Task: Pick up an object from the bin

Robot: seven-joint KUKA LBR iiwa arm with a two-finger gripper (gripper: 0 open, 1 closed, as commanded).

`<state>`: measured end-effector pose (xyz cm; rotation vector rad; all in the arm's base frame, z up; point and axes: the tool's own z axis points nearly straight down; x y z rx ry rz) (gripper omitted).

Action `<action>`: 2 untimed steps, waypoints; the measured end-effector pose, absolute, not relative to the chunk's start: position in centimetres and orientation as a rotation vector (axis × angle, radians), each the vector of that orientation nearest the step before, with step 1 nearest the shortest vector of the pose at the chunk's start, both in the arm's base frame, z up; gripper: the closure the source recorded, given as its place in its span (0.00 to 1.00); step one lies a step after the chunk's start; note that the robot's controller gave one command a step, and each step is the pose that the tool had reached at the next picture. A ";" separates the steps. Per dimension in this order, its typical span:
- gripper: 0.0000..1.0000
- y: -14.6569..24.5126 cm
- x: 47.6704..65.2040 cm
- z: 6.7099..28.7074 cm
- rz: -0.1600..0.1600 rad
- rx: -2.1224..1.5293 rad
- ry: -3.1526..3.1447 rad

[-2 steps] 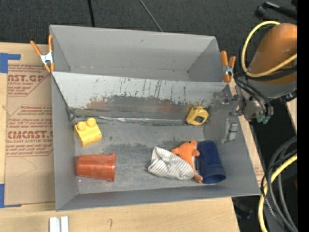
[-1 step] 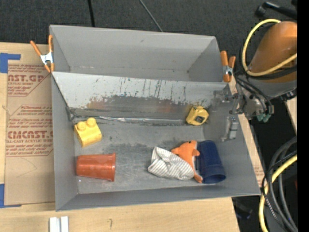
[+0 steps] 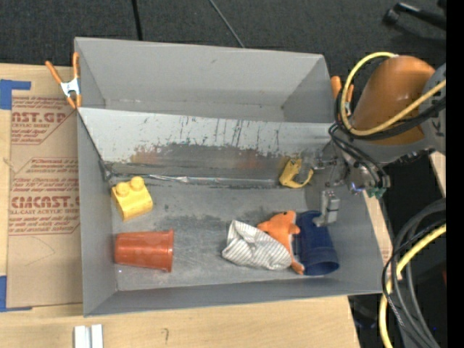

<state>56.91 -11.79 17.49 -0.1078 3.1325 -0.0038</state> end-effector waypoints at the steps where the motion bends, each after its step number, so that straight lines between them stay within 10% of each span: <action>1: 0.00 -9.9 55.8 10.7 0.000 -0.127 3.133; 2: 1.00 -1.9 53.7 6.9 0.002 -0.175 3.137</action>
Offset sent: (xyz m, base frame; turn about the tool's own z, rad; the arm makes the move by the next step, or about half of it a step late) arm -0.0321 0.0971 -0.1049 -0.0415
